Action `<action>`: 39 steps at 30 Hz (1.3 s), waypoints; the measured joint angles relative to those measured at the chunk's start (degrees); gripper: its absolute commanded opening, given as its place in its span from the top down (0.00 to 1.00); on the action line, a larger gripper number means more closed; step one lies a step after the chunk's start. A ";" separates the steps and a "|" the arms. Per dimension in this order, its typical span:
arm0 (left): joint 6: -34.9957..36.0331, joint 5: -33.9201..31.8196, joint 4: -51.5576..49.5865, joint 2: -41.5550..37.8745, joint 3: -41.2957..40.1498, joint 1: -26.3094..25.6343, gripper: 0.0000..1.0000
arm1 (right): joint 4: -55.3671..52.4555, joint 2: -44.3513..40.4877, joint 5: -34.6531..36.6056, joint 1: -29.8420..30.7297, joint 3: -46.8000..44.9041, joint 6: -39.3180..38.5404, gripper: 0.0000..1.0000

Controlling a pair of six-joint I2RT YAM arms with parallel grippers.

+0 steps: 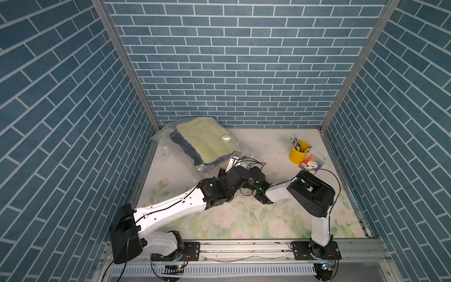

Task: Take the blanket out of the vacuum bag
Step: Take out the blanket from the vacuum bag.

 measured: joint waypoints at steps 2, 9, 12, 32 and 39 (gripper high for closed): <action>-0.02 0.28 0.15 -0.52 -0.20 0.00 0.87 | 0.70 1.73 -0.98 -1.55 1.73 0.46 0.63; -0.33 1.03 0.79 -2.67 -1.88 0.00 0.87 | 1.07 0.09 2.60 -6.99 -0.09 1.84 0.63; -0.48 1.66 1.68 -3.41 -3.19 -0.09 0.87 | 0.61 -2.95 5.77 -7.65 -2.71 1.70 0.62; 1.18 1.90 3.48 -5.42 -3.76 -0.26 0.80 | 6.97 4.02 6.69 -2.14 6.67 9.01 0.48; 2.16 1.75 3.85 -5.84 -3.76 -0.26 0.80 | 6.43 5.51 6.64 -2.14 8.39 9.60 0.47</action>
